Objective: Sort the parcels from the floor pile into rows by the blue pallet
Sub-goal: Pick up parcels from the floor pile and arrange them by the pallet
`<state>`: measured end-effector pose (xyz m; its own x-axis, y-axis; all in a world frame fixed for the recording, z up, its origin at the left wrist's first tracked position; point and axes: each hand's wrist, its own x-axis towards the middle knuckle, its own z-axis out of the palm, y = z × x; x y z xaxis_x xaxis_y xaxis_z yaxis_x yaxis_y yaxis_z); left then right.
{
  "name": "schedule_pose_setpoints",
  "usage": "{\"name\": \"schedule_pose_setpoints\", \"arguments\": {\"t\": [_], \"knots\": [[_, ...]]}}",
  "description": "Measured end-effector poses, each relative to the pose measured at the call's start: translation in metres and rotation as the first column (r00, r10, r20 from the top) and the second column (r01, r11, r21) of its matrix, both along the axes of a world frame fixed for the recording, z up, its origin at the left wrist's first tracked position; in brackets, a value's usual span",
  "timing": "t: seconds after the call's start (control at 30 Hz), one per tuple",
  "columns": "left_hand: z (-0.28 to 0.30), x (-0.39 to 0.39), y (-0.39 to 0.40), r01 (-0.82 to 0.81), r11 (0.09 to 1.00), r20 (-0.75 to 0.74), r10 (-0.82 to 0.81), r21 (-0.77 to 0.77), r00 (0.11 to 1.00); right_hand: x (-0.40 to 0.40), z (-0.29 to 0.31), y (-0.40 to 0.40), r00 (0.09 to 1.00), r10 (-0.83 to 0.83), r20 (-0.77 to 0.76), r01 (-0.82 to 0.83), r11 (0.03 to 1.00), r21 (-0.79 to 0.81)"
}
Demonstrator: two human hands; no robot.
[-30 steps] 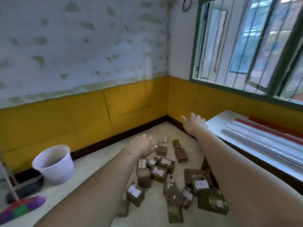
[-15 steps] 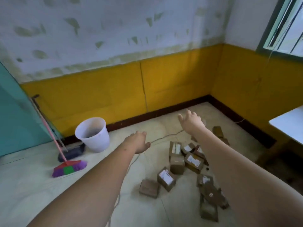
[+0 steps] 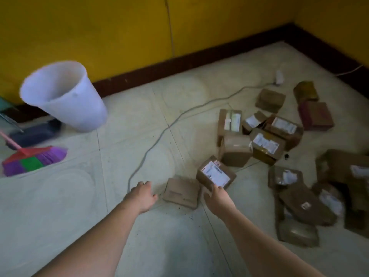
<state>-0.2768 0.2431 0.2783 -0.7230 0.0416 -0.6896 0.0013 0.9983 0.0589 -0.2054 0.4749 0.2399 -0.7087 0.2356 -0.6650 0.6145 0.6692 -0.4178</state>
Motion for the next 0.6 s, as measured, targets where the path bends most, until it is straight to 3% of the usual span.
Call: {"name": "schedule_pose_setpoints", "arguments": {"t": [0.17, 0.3, 0.37, 0.43, 0.5, 0.6], "knots": [[-0.234, -0.039, 0.010, -0.162, 0.981, 0.042, 0.159, 0.102, 0.986, -0.045, -0.227, -0.016, 0.967, -0.226, 0.118, 0.241, 0.962, -0.130], [-0.338, -0.047, 0.017, -0.453, 0.853, 0.272, 0.385, 0.258, 0.882, -0.062, -0.307, -0.035, 0.899, -0.417, 0.131, 0.437, 0.869, -0.231], [-0.319, -0.043, 0.017, -0.643, 0.710, 0.363, 0.540, 0.287, 0.759, -0.058, -0.289, -0.040, 0.847, -0.506, 0.163, 0.531, 0.810, -0.248], [-0.242, -0.032, 0.028, -0.741, 0.619, 0.430, 0.613, 0.261, 0.663, -0.048, -0.231, -0.033, 0.804, -0.559, 0.201, 0.594, 0.759, -0.268], [-0.150, -0.024, 0.042, -0.784, 0.571, 0.431, 0.661, 0.243, 0.614, -0.037, -0.142, -0.022, 0.766, -0.612, 0.195, 0.642, 0.713, -0.281], [0.002, -0.023, 0.076, -0.812, 0.506, 0.405, 0.704, 0.291, 0.584, -0.015, 0.027, 0.008, 0.572, -0.806, 0.151, 0.794, 0.499, -0.346]]}}
